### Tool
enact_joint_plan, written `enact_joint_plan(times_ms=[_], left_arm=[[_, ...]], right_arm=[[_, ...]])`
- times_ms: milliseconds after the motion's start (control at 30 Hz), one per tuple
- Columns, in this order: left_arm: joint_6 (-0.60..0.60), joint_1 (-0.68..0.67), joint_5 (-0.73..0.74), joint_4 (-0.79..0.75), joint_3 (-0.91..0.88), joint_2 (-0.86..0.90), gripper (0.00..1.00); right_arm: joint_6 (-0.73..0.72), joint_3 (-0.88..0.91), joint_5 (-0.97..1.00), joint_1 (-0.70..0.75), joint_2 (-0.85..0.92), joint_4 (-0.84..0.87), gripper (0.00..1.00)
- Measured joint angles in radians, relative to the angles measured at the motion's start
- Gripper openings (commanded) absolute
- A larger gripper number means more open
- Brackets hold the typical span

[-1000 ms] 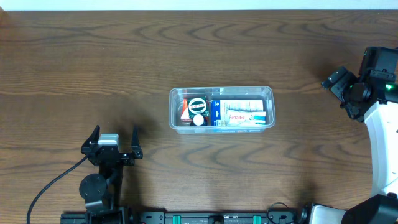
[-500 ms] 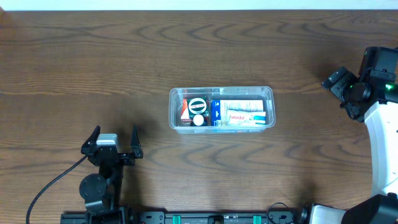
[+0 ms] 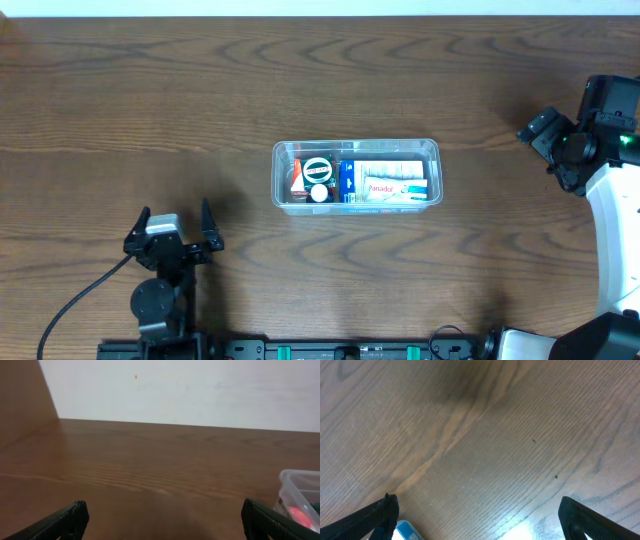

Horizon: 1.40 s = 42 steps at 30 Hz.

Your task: Pack container

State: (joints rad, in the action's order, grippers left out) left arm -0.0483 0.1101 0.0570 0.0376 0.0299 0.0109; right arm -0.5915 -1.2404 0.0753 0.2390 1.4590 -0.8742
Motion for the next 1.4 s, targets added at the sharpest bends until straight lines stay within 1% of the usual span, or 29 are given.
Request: enact_joint_plan(times_ms=[100, 167, 433, 1400], left_arm=[[-0.001, -0.064, -0.043, 0.002, 0.0, 0.0, 0.98], [-0.001, -0.084, -0.06, 0.002, 0.0, 0.0, 0.98], [-0.001, -0.086, -0.084, 0.003, 0.0, 0.0, 0.98], [0.016, -0.086, -0.064, 0.005, 0.0, 0.0, 0.98]], right_arm=[[0.0, 0.0, 0.0, 0.0, 0.0, 0.0, 0.99], [0.0, 0.0, 0.0, 0.0, 0.0, 0.0, 0.99], [0.0, 0.0, 0.0, 0.0, 0.0, 0.0, 0.99], [0.0, 0.0, 0.0, 0.0, 0.0, 0.0, 0.99]])
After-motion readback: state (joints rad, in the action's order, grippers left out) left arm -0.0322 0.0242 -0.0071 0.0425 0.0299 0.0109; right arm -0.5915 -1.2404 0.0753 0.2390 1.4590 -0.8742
